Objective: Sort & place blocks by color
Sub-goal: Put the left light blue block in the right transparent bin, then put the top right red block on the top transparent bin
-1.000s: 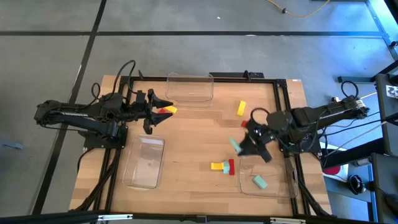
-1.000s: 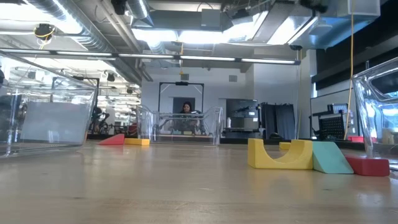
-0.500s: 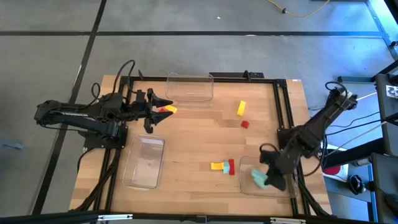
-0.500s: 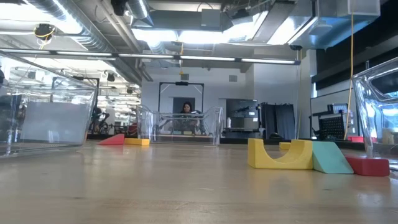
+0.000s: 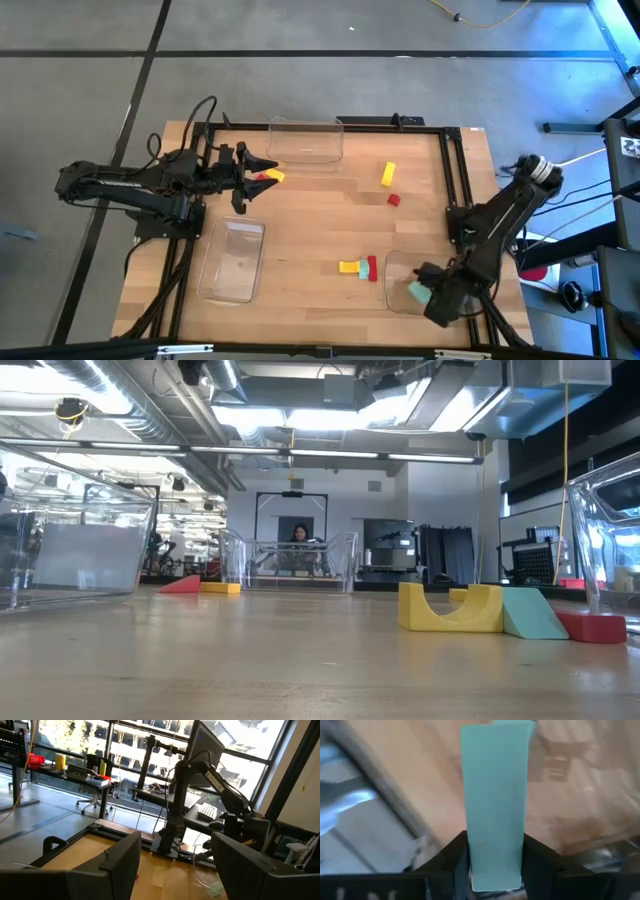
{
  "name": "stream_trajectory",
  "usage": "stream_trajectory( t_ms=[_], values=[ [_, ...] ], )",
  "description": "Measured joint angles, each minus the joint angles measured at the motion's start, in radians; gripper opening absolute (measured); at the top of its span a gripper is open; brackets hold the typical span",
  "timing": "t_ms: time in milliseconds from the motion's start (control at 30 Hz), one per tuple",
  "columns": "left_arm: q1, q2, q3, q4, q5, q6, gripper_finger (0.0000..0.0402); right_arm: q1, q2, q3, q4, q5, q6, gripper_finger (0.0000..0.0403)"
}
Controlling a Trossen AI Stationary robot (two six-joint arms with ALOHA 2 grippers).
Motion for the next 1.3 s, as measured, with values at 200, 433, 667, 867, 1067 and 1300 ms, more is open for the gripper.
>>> stream_trajectory(
  t_ms=[200,433,667,867,1067,1300],
  values=[
    [0.000,0.000,0.000,0.000,-0.008,0.000,0.0231,0.000,0.088,0.000,-0.031,0.004,0.028,0.0135],
    [0.000,0.000,0.000,0.001,-0.009,0.000,0.0231,0.000,0.113,0.000,-0.032,0.023,0.010,0.0135],
    [0.000,0.000,0.000,0.001,-0.009,0.000,0.0231,-0.003,0.111,0.000,-0.039,0.027,-0.060,0.0135],
    [0.000,0.000,0.000,0.002,-0.009,0.000,0.0231,-0.004,0.110,0.000,-0.041,0.024,-0.086,0.0170],
    [0.000,0.000,0.000,0.002,-0.009,0.000,0.0231,-0.004,0.108,0.000,-0.044,0.013,-0.098,0.0305],
    [0.000,0.000,0.000,0.002,-0.008,0.000,0.0231,-0.005,0.019,0.000,-0.054,-0.019,-0.158,0.0326]
  ],
)
